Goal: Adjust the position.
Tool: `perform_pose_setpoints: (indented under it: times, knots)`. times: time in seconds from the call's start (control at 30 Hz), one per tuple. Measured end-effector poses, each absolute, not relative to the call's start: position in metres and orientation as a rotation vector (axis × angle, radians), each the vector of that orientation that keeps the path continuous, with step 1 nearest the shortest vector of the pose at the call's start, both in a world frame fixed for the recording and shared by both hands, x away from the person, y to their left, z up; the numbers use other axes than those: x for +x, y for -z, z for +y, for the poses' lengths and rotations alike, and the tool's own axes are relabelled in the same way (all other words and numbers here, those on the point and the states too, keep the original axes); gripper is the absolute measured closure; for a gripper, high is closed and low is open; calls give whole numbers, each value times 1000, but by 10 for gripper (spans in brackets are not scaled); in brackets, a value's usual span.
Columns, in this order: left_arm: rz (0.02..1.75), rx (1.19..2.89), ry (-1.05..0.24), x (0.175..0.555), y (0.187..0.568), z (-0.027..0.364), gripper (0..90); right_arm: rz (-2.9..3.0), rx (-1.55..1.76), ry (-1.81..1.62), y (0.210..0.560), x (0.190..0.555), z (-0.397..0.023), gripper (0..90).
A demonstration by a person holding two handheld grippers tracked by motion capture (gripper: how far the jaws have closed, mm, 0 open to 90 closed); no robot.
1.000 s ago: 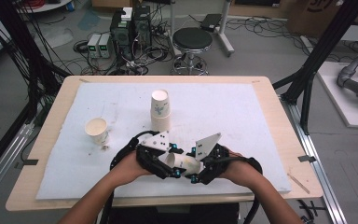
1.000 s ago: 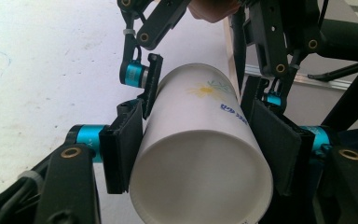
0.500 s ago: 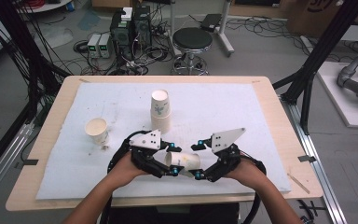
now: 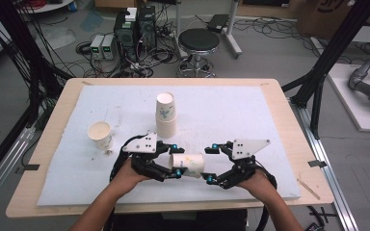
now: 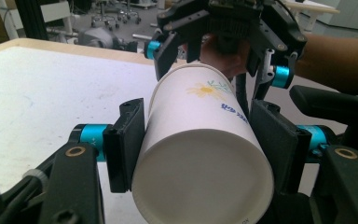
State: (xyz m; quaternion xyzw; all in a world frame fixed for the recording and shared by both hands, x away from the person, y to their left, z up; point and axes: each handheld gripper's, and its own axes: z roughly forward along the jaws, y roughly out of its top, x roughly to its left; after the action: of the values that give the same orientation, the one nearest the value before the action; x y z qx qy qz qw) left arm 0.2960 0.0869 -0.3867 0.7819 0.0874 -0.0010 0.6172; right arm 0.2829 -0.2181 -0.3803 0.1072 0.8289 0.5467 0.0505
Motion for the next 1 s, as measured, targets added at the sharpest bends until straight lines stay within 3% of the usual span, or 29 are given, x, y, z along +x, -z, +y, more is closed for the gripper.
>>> perform_pose_setpoints:
  times: [0.33, 1.0]
  knots:
    - [177, 1759, 1, 294, 390, 90, 376, 2512, 369, -1717, 399, 280, -223, 203]
    - [130, 1684, 41, 291, 389, 86, 375, 2509, 313, -1815, 402, 280, -220, 205]
